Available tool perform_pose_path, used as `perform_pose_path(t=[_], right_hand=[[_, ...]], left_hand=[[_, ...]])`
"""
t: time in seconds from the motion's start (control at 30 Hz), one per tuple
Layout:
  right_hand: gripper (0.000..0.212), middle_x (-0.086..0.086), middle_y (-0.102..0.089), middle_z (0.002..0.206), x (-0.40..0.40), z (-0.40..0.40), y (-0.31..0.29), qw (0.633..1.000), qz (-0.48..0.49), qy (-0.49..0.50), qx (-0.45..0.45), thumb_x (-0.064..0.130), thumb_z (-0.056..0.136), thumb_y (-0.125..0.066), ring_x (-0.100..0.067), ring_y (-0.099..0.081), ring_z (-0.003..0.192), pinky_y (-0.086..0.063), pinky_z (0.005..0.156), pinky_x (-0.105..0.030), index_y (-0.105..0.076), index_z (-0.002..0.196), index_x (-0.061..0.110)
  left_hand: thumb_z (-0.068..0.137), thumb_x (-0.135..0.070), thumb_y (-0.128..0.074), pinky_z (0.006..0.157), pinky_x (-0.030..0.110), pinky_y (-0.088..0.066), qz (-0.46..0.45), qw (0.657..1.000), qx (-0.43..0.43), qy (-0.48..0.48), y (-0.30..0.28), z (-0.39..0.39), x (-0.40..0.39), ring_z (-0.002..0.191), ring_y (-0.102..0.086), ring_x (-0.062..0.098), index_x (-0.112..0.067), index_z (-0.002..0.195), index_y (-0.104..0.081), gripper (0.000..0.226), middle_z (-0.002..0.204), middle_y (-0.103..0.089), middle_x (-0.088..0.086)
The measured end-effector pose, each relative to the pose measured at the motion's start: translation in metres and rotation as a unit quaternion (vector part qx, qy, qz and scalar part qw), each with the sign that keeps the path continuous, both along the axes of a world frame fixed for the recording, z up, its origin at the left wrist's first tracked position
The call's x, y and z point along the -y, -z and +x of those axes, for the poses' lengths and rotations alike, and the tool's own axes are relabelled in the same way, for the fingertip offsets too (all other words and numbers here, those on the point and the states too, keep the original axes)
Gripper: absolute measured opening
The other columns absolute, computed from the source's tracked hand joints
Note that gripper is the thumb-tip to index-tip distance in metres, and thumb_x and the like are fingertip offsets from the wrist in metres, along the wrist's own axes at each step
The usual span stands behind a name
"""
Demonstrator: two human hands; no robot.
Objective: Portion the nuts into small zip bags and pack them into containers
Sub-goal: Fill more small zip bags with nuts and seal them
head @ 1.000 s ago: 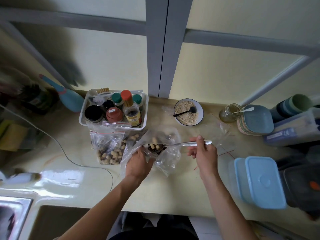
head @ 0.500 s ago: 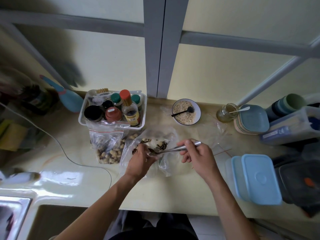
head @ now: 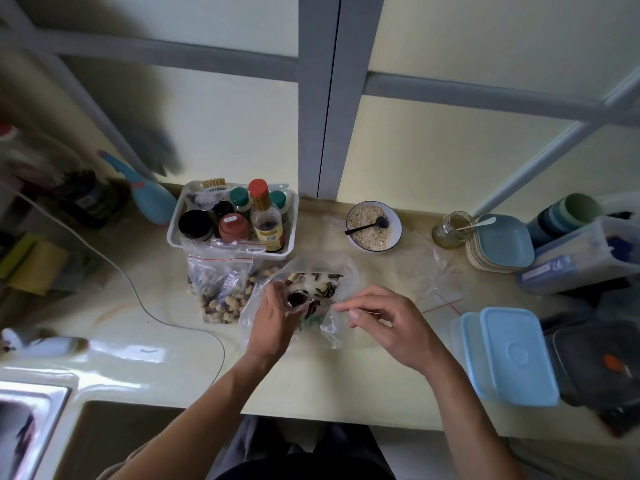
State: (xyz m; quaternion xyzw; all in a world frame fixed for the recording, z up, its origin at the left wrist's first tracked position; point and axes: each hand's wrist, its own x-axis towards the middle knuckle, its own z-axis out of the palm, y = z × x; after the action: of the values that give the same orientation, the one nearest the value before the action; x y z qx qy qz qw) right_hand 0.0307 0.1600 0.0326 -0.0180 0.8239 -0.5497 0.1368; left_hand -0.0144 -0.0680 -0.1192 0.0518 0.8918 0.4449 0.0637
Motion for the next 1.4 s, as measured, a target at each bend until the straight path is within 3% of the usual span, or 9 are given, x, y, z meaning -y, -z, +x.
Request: perform_pose_path(t=[0.13, 0.27, 0.4, 0.47, 0.57, 0.77, 1.0, 1.17, 1.4], right_hand=[[0.024, 0.001, -0.068, 0.103, -0.004, 0.003, -0.007, 0.998, -0.036, 0.035, -0.029, 0.019, 0.096, -0.062, -0.024, -0.072, 0.090, -0.055, 0.080, -0.032, -0.080, 0.106, 0.030], [0.023, 0.001, -0.067, 0.104, -0.007, 0.007, -0.007, 0.995, -0.059, 0.058, -0.047, 0.015, 0.097, -0.061, -0.026, -0.073, 0.087, -0.058, 0.083, -0.034, -0.080, 0.107, 0.023], [0.024, 0.000, -0.071, 0.099, -0.005, 0.010, -0.004, 0.987, -0.069, 0.129, -0.069, 0.014, 0.104, -0.056, -0.023, -0.073, 0.083, -0.056, 0.077, -0.026, -0.078, 0.108, 0.023], [0.024, 0.000, -0.073, 0.088, -0.003, 0.011, 0.000, 0.979, -0.038, 0.185, -0.079, 0.019, 0.105, -0.053, -0.020, -0.073, 0.080, -0.056, 0.073, -0.026, -0.077, 0.107, 0.025], [0.023, 0.006, -0.071, 0.078, 0.000, 0.011, 0.009, 0.971, 0.054, 0.217, -0.087, 0.026, 0.105, -0.052, -0.013, -0.072, 0.073, -0.057, 0.069, -0.029, -0.075, 0.103, 0.028], [0.016, 0.009, -0.068, 0.076, 0.024, 0.001, 0.036, 0.965, 0.168, 0.185, -0.073, 0.023, 0.104, -0.053, -0.010, -0.067, 0.074, -0.051, 0.069, -0.028, -0.069, 0.099, 0.024], [0.014, -0.004, -0.068, 0.090, 0.054, -0.014, 0.055, 0.957, 0.234, 0.142, -0.100, 0.021, 0.105, -0.050, -0.025, -0.062, 0.083, -0.051, 0.075, -0.041, -0.063, 0.103, 0.018], [0.022, -0.006, -0.064, 0.090, 0.063, -0.014, 0.049, 0.940, 0.277, 0.148, -0.131, 0.027, 0.105, -0.047, -0.029, -0.062, 0.079, -0.049, 0.069, -0.039, -0.066, 0.106, 0.017], [0.023, -0.005, -0.065, 0.091, 0.057, -0.014, 0.039, 0.926, 0.315, 0.179, -0.107, 0.029, 0.107, -0.046, -0.031, -0.063, 0.080, -0.048, 0.066, -0.039, -0.068, 0.109, 0.021]], left_hand=[[0.092, -0.029, -0.072, 0.078, 0.021, -0.056, 0.032, 0.999, -0.005, 0.003, -0.006, 0.005, 0.000, 0.112, -0.060, 0.000, -0.015, 0.124, -0.033, 0.053, 0.126, -0.050, -0.006], [0.091, -0.038, -0.072, 0.080, 0.038, -0.056, -0.005, 1.000, -0.004, -0.011, -0.005, 0.008, 0.003, 0.105, -0.058, 0.019, -0.023, 0.130, -0.029, 0.060, 0.122, -0.047, -0.005], [0.089, -0.050, -0.067, 0.086, 0.043, -0.054, -0.009, 0.999, 0.022, -0.025, -0.007, 0.011, 0.004, 0.103, -0.055, 0.023, -0.022, 0.130, -0.033, 0.060, 0.119, -0.048, 0.000], [0.088, -0.065, -0.055, 0.094, 0.040, -0.045, -0.059, 0.997, 0.014, -0.041, -0.008, 0.015, 0.004, 0.108, -0.051, 0.026, -0.013, 0.130, -0.038, 0.068, 0.119, -0.046, 0.005], [0.088, -0.075, -0.036, 0.102, 0.045, -0.036, -0.131, 0.989, 0.001, -0.073, -0.007, 0.018, 0.005, 0.125, -0.042, 0.031, -0.012, 0.130, -0.040, 0.076, 0.133, -0.040, 0.011], [0.096, -0.050, -0.055, 0.111, 0.053, -0.032, -0.159, 0.986, -0.010, -0.045, -0.006, 0.025, 0.001, 0.138, -0.031, 0.034, -0.012, 0.136, -0.032, 0.059, 0.145, -0.030, 0.015], [0.093, -0.047, -0.057, 0.110, 0.051, -0.034, -0.218, 0.976, 0.005, -0.012, 0.004, 0.026, 0.011, 0.140, -0.031, 0.037, -0.008, 0.142, -0.034, 0.067, 0.148, -0.030, 0.016], [0.092, -0.041, -0.065, 0.110, 0.054, -0.035, -0.214, 0.977, 0.007, -0.011, 0.002, 0.025, 0.016, 0.140, -0.032, 0.037, -0.007, 0.142, -0.035, 0.068, 0.147, -0.031, 0.018], [0.091, -0.038, -0.066, 0.109, 0.049, -0.038, -0.223, 0.975, -0.010, 0.013, 0.003, 0.024, 0.018, 0.133, -0.038, 0.035, -0.006, 0.136, -0.039, 0.062, 0.142, -0.033, 0.015]])
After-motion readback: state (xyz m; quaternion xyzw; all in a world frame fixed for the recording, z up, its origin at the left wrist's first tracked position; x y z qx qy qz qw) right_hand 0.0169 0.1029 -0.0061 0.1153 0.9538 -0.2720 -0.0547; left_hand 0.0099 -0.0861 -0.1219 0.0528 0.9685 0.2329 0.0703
